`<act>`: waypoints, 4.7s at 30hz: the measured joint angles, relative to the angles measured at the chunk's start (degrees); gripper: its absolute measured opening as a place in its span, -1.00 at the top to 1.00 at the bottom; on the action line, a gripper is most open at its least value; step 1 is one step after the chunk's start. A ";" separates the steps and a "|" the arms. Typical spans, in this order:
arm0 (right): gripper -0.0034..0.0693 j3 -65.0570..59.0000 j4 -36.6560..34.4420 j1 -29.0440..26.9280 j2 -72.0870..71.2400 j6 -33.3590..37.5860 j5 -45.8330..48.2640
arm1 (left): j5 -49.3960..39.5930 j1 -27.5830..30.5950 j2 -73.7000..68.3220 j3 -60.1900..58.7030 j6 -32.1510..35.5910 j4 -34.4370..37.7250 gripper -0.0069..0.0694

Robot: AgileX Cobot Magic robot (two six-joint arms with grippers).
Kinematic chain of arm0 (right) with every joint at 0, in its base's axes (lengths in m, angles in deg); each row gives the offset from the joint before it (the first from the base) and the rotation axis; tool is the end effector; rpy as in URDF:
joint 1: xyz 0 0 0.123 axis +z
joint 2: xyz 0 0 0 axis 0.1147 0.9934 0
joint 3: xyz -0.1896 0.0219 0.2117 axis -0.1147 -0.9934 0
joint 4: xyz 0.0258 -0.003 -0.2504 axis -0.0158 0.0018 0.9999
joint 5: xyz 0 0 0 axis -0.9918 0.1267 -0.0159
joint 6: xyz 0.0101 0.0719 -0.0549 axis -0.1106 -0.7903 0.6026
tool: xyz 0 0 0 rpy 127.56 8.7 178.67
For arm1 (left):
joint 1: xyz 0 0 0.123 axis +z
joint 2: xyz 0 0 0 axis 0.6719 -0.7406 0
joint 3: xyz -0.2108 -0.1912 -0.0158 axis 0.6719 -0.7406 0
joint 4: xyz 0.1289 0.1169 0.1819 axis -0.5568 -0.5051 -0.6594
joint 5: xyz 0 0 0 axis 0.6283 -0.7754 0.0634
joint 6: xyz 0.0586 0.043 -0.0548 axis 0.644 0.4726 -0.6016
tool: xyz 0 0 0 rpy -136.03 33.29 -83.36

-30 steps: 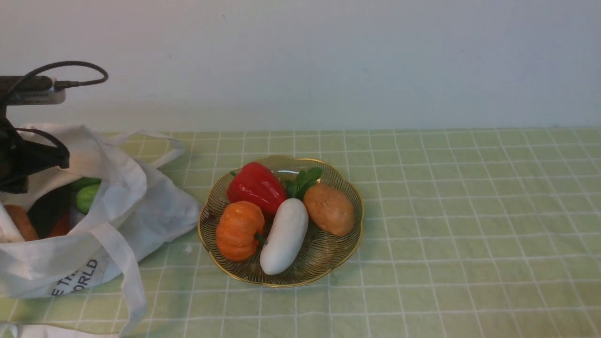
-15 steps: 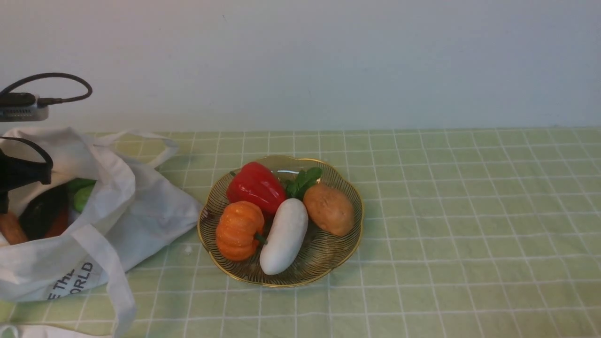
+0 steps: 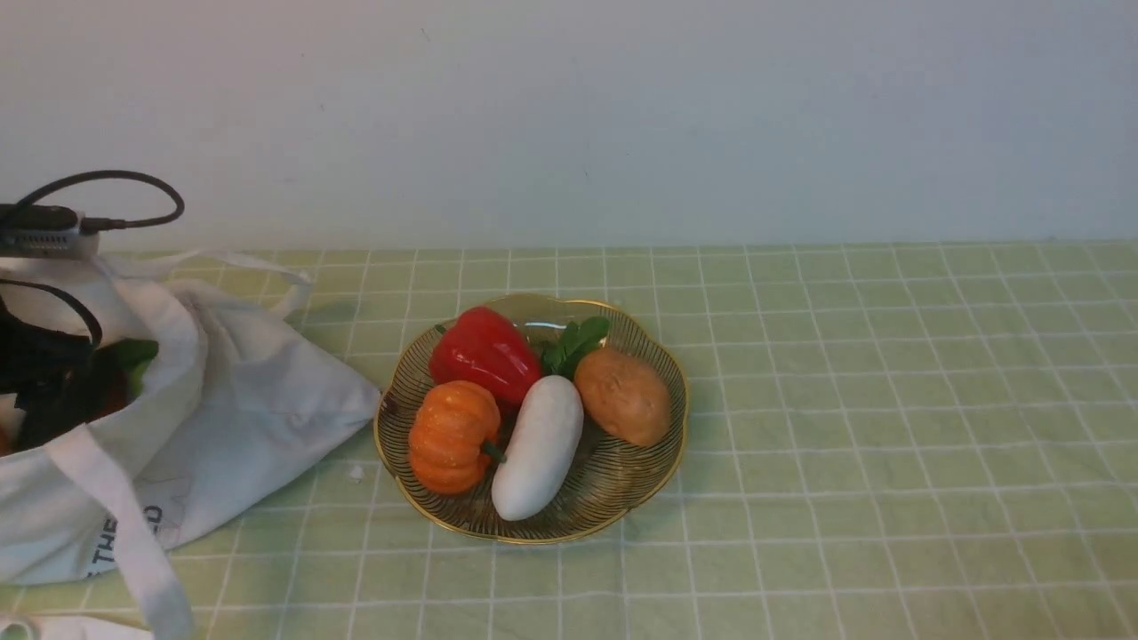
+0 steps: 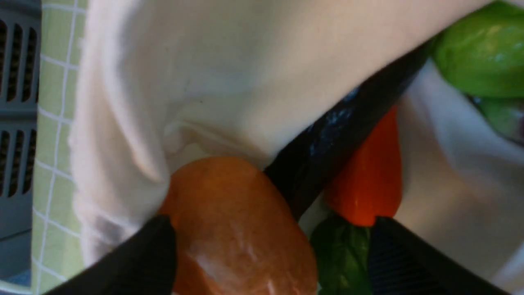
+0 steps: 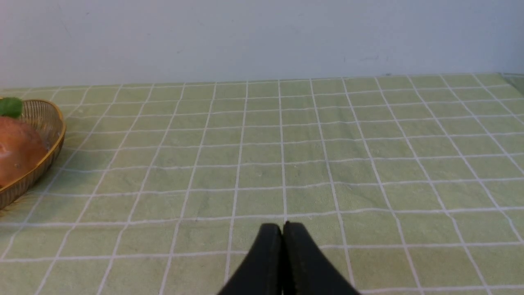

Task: Take vegetables from bag on green coffee tablecloth place on plate.
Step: 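Reach into the cloth bag and grasp the potato inside with the left gripper, then take the potato out of the bag and place it on the plate with the left gripper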

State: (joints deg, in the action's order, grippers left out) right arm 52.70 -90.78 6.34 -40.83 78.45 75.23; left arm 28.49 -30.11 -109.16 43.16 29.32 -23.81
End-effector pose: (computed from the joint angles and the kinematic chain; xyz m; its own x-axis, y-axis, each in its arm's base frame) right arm 0.0521 0.0006 0.1718 -0.3065 0.0559 -0.9502 0.0116 0.9984 0.0549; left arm 0.3287 0.0937 0.2277 -0.9343 -0.2047 -0.2918 -0.2779 0.9310 0.2368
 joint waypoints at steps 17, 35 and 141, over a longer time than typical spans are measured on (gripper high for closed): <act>0.95 0.00 0.00 0.00 0.00 0.00 0.00 | -6.34 0.00 -4.87 0.28 -5.38 -5.95 0.35; 0.95 0.00 0.00 0.00 0.00 0.00 0.00 | -6.52 -6.17 1.67 3.64 -4.38 -6.25 0.81; 0.95 0.00 0.00 0.00 0.00 0.00 0.00 | 24.84 -50.54 -5.56 3.65 -7.28 10.60 -0.58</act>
State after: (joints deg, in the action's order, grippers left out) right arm 52.70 -90.78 6.34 -40.83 78.45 75.23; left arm 53.32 -80.66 -114.73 46.81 22.05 -13.21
